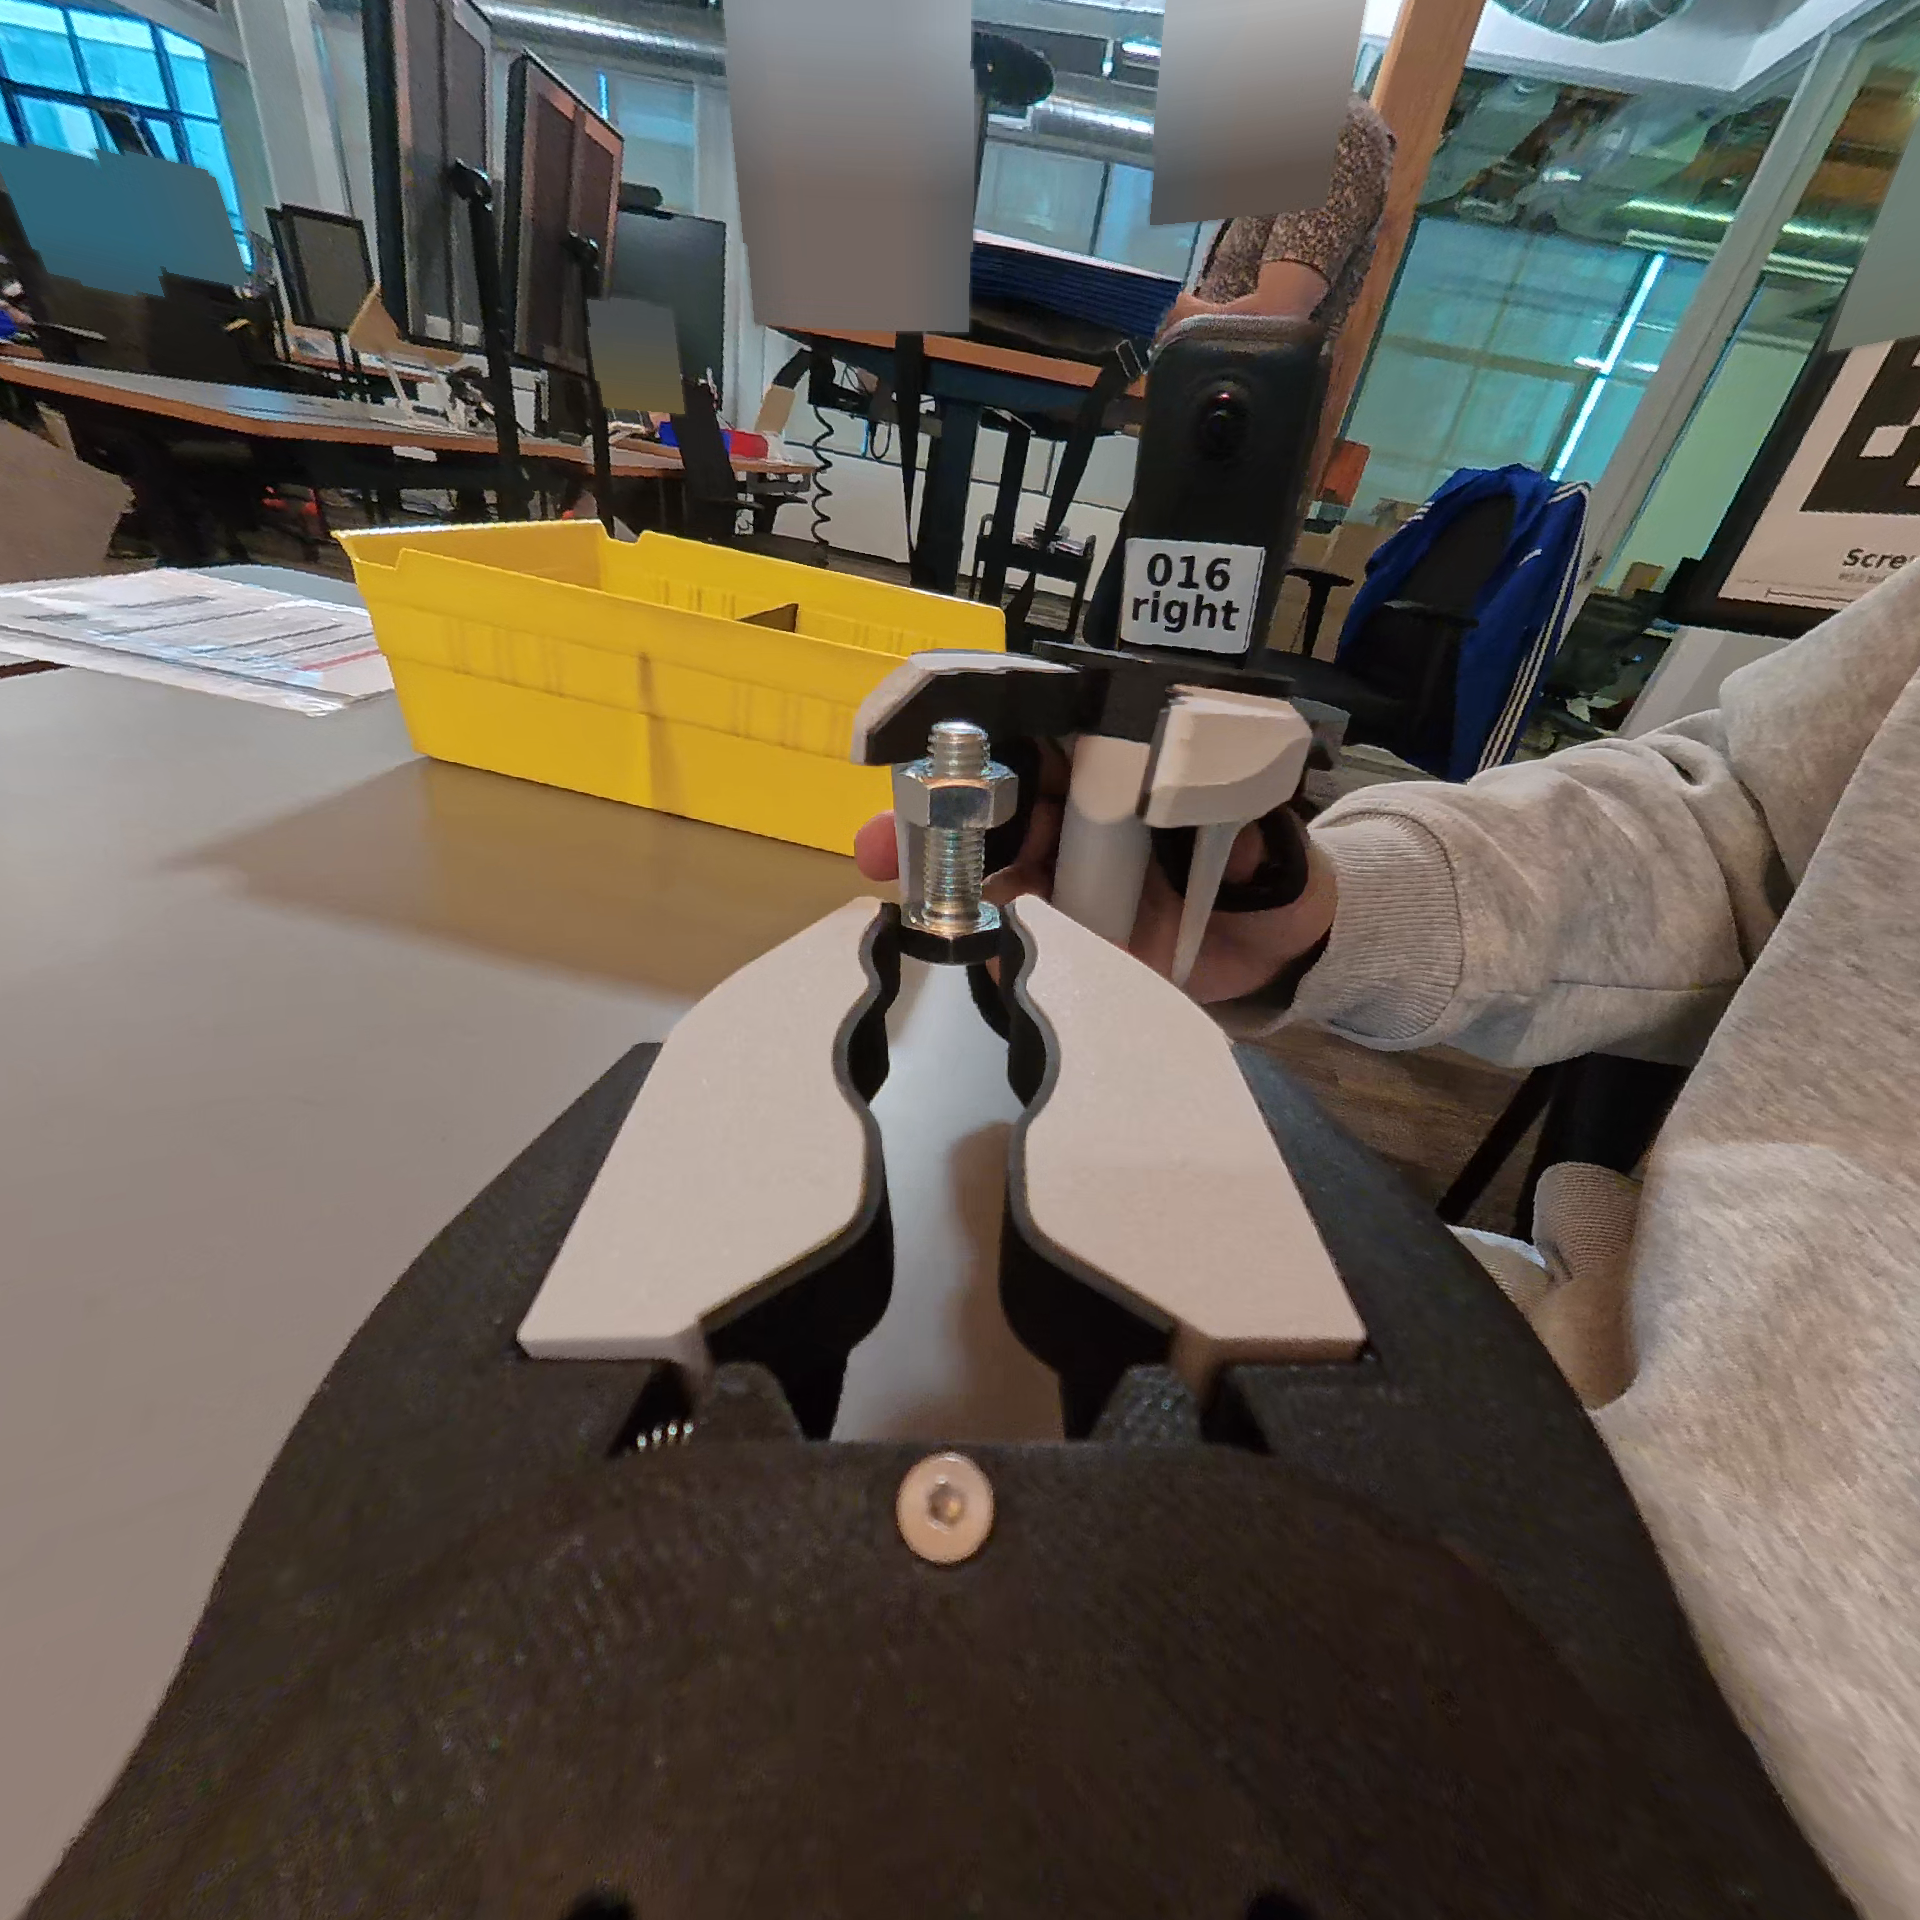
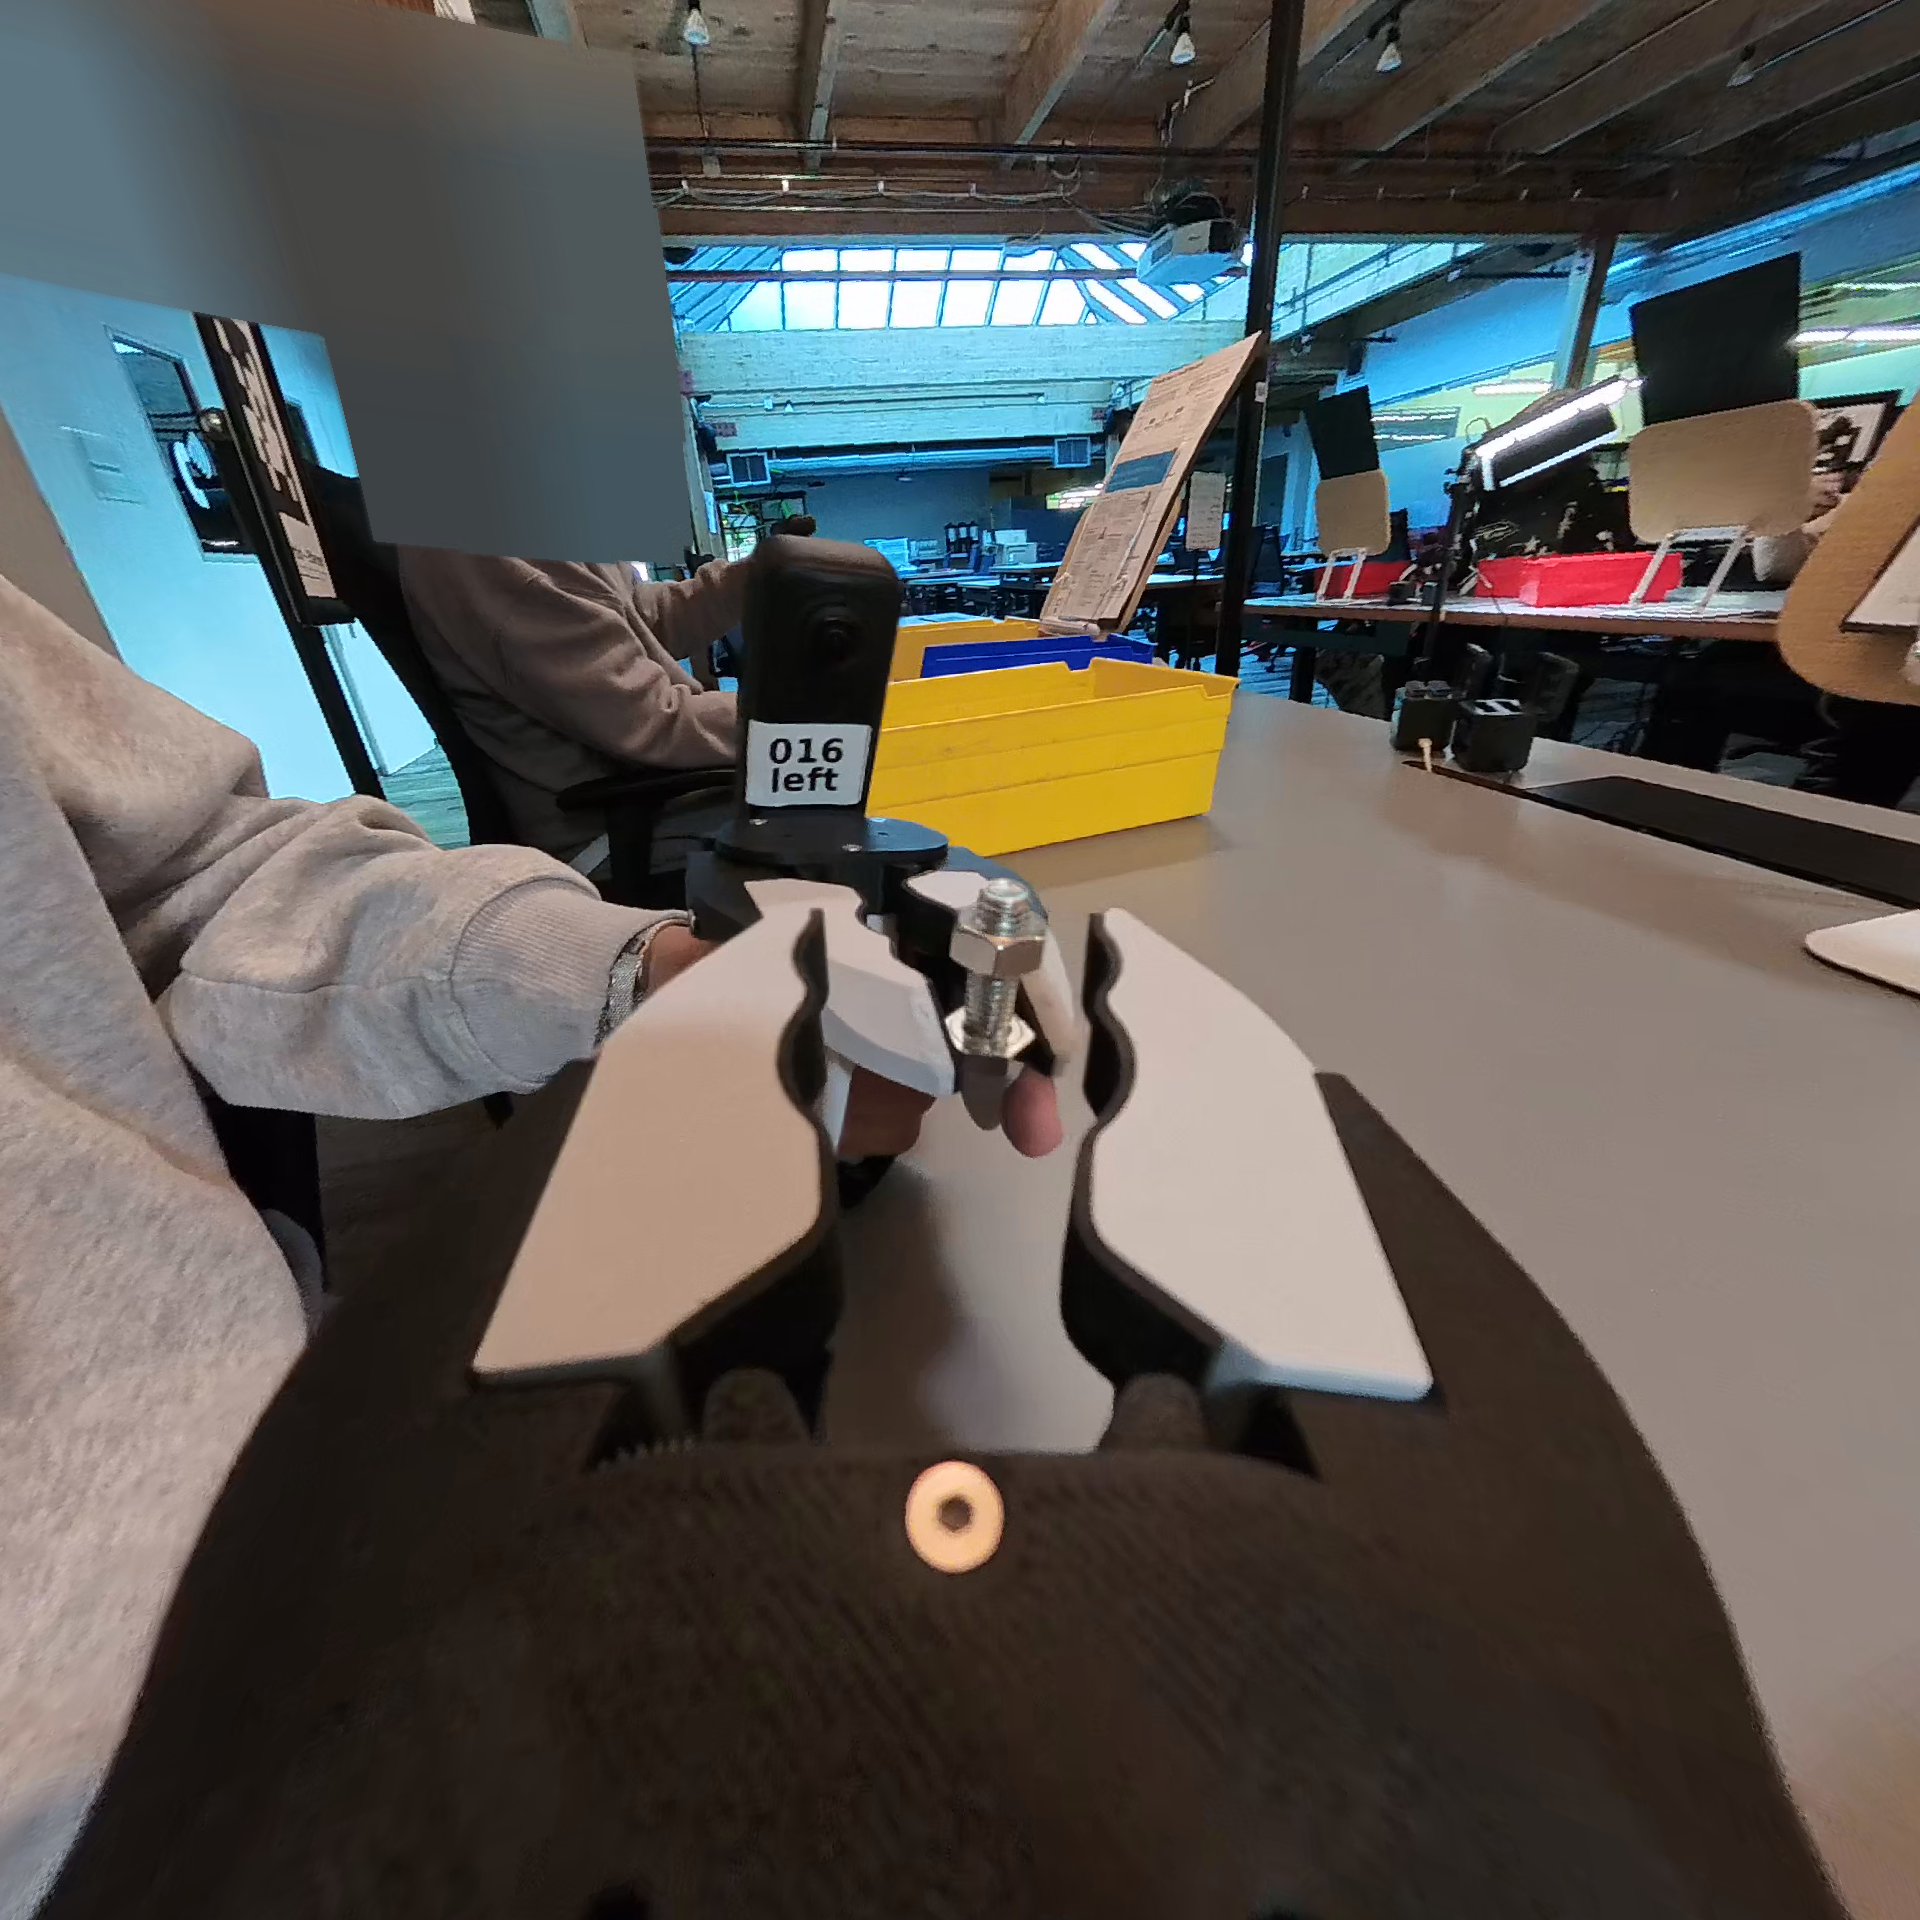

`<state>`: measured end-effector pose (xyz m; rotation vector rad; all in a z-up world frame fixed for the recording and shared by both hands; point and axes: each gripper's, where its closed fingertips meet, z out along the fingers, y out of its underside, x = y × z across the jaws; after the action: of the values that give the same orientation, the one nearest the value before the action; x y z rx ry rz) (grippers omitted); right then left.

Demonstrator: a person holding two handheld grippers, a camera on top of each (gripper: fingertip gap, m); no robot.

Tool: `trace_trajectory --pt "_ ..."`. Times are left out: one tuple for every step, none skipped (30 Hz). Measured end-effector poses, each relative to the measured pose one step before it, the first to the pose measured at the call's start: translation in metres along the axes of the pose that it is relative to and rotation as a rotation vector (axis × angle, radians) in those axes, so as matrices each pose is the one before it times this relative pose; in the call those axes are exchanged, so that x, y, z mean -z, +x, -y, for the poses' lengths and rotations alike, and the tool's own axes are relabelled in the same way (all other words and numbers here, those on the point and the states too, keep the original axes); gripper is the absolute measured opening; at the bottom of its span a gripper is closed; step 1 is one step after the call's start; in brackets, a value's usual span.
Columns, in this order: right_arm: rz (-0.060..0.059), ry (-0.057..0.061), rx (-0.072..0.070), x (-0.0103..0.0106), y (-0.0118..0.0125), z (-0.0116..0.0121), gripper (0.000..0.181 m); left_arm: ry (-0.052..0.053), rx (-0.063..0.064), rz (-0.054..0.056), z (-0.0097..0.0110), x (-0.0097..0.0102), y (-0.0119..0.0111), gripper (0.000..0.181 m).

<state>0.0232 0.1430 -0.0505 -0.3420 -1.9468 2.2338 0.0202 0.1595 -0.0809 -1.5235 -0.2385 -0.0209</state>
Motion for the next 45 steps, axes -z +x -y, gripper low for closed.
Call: trace_trajectory --pt "-0.0058 0.0015 -0.0024 0.00088 0.00149 0.00029 0.047 0.0006 0.0010 -0.0025 0.00001 0.00004 0.00027 0.018" --pt "-0.0057 0.0005 -0.0012 0.00079 0.00141 0.00012 0.045 0.0004 0.0019 -0.0032 -0.00002 0.00006 0.00042 0.018" --pt "-0.0073 0.0005 0.0015 0.00073 0.00139 -0.00002 0.042 0.0012 0.0013 -0.0034 0.00005 -0.00008 0.00051 0.018" --pt "-0.0073 0.0000 0.0023 0.00058 0.00129 -0.00001 0.040 0.0005 0.0007 -0.0036 -0.00006 -0.00011 0.00062 0.018" --pt "-0.0040 -0.0005 0.0007 0.00028 0.00085 -0.00012 0.040 -0.0010 0.0000 -0.0040 -0.00008 -0.00010 0.00075 0.018" --pt "-0.0020 -0.0010 -0.0015 0.00014 0.00060 -0.00009 0.040 -0.0006 -0.0003 -0.0050 -0.00013 -0.00023 0.00086 0.018" --pt "-0.0034 -0.0008 -0.0019 -0.00001 0.00060 -0.00029 0.039 0.0003 -0.0005 -0.0047 -0.00003 -0.00017 0.00099 0.018" --pt "-0.0043 -0.0009 -0.0004 0.00005 0.00063 -0.00021 0.039 0.0001 -0.0009 -0.0029 -0.00004 -0.00017 0.00062 0.018" --pt "-0.0028 -0.0012 0.0006 -0.00002 0.00048 -0.00027 0.038 0.0002 -0.0011 -0.0014 -0.00003 -0.00008 0.00041 0.018" --pt "-0.0028 -0.0023 0.0006 0.00004 0.00047 -0.00032 0.038 0.0004 -0.0004 -0.0014 0.00003 -0.00012 0.00027 0.018" --pt "-0.0045 -0.0029 0.0006 0.00006 0.00079 -0.00048 0.038 0.0006 0.0004 -0.0008 0.00007 -0.00004 0.00013 0.018" --pt "-0.0065 -0.0029 0.0001 0.00022 0.00117 -0.00045 0.037 0.0008 0.0013 0.0016 0.00004 0.00013 -0.00035 0.018" --pt "-0.0070 -0.0020 -0.0010 0.00037 0.00144 -0.00029 0.036 0.0029 0.0006 0.0019 0.00033 0.00028 -0.00037 0.018" --pt "-0.0041 0.0003 -0.0026 0.00048 0.00105 0.00005 0.036 0.0020 0.0005 0.0030 0.00034 0.00032 -0.00070 0.018" --pt "-0.0038 0.0014 -0.0037 0.00054 0.00109 0.00033 0.036 0.0018 0.0015 0.0016 0.00033 0.00042 -0.00056 0.018" --pt "-0.0057 0.0013 -0.0026 0.00053 0.00121 0.00019 0.036 0.0023 0.0022 0.0011 0.00040 0.00039 -0.00045 0.018" --pt "-0.0052 0.0013 -0.0008 0.00064 0.00120 0.00031 0.035 0.0023 0.0021 0.0005 0.00030 0.00029 -0.00038 0.018" --pt "-0.0070 0.0007 -0.0002 0.00056 0.00155 0.00012 0.034 0.0010 0.0010 -0.0019 0.00016 0.00011 0.00020 0.018" --pt "-0.0142 -0.0011 0.0000 0.00069 0.00249 -0.00002 0.032 -0.0004 -0.0007 -0.0015 0.00000 -0.00015 0.00038 0.018" --pt "-0.0212 -0.0056 0.0010 0.00074 0.00370 -0.00071 0.028 -0.0010 -0.0021 0.0001 -0.00013 -0.00028 0.00029 0.018" --pt "-0.0165 -0.0072 0.0020 0.00063 0.00321 -0.00124 0.026 -0.0015 -0.0016 -0.0002 -0.00029 -0.00024 0.00035 0.018" --pt "0.0006 -0.0001 -0.0008 0.00046 0.00062 -0.00010 0.026 -0.0011 -0.0002 -0.0006 -0.00027 -0.00021 0.00018 0.018" --pt "0.0154 0.0088 -0.0059 0.00017 -0.00177 0.00149 0.028 0.0003 0.0004 0.0000 -0.00007 -0.00012 0.00002 0.018" --pt "0.0174 0.0128 -0.0080 0.00011 -0.00255 0.00232 0.030 0.0009 0.0005 0.0003 0.00012 0.00004 -0.00001 0.018" --pt "0.0146 0.0120 -0.0052 -0.00001 -0.00261 0.00204 0.032 0.0004 0.0004 0.0004 0.00009 0.00015 -0.00014 0.018" --pt "0.0107 0.0053 0.0000 -0.00029 -0.00223 0.00081 0.033 0.0009 0.0008 -0.0001 0.00016 0.00001 -0.00014 0.018" --pt "0.0077 -0.0019 0.0036 -0.00061 -0.00188 -0.00037 0.034 0.0007 0.0010 -0.0006 -0.00001 0.00006 0.00012 0.018" --pt "0.0061 -0.0058 0.0046 -0.00072 -0.00141 -0.00091 0.034 -0.0004 0.0002 -0.0007 -0.00006 -0.00007 0.00012 0.018" --pt "0.0040 -0.0058 0.0042 -0.00072 -0.00115 -0.00099 0.035 -0.0011 -0.0010 -0.0005 -0.00019 -0.00010 0.00021 0.018" --pt "0.0025 -0.0034 0.0034 -0.00061 -0.00091 -0.00063 0.035 -0.0009 -0.0008 -0.0014 -0.00008 -0.00021 0.00037 0.018" --pt "0.0006 -0.0030 0.0017 -0.00048 -0.00042 -0.00042 0.035 -0.0006 -0.0004 -0.0015 -0.00013 -0.00013 0.00039 0.018" --pt "-0.0017 -0.0032 0.0011 -0.00030 0.00001 -0.00050 0.035 0.0003 -0.0001 -0.0011 0.00004 -0.00002 0.00013 0.018" --pt "-0.0024 -0.0019 0.0017 -0.00002 0.00026 -0.00028 0.035 0.0009 0.0002 0.0008 0.00012 0.00004 -0.00010 0.018" --pt "-0.0032 -0.0002 0.0012 0.00011 0.00054 -0.00002 0.035 0.0016 0.0014 0.0020 0.00018 0.00016 -0.00050 0.018" --pt "-0.0048 0.0001 -0.0010 0.00023 0.00107 0.00008 0.035 0.0023 0.0015 0.0017 0.00032 0.00049 -0.00059 0.018" --pt "-0.0074 0.0005 -0.0043 0.00048 0.00159 0.00010 0.035 0.0037 0.0018 -0.0001 0.00071 0.00058 -0.00032 0.018" --pt "-0.0118 0.0015 -0.0063 0.00070 0.00246 0.00011 0.034 0.0023 0.0016 -0.0001 0.00059 0.00028 -0.00018 0.018" --pt "-0.0164 0.0008 -0.0064 0.00096 0.00336 -0.00002 0.032 0.0027 0.0009 0.0017 0.00058 0.00008 -0.00026 0.018" --pt "-0.0174 -0.0010 -0.0056 0.00099 0.00375 -0.00024 0.030 0.0012 0.0012 0.0008 0.00009 0.00011 -0.00016 0.018" --pt "-0.0091 0.0021 -0.0049 0.00104 0.00243 0.00038 0.029 -0.0008 0.0011 0.0002 -0.00017 -0.00006 -0.00014 0.018" --pt "0.0063 0.0103 -0.0044 0.00090 -0.00023 0.00184 0.030 -0.0015 -0.0002 0.0002 -0.00030 -0.00009 -0.00004 0.018" --pt "0.0138 0.0141 -0.0049 0.00054 -0.00187 0.00257 0.031 -0.0007 -0.0007 0.0000 -0.00021 -0.00003 0.00003 0.018" --pt "0.0118 0.0102 -0.0027 0.00019 -0.00216 0.00212 0.033 -0.0002 -0.0003 -0.0004 0.00004 -0.00018 0.00017 0.018" --pt "0.0094 0.0035 0.0030 -0.00040 -0.00218 0.00079 0.034 -0.0004 -0.0007 -0.0006 -0.00010 -0.00015 0.00025 0.018" --pt "0.0069 -0.0040 0.0077 -0.00079 -0.00205 -0.00060 0.035 -0.0013 -0.0016 -0.0001 -0.00017 -0.00016 0.00034 0.018"
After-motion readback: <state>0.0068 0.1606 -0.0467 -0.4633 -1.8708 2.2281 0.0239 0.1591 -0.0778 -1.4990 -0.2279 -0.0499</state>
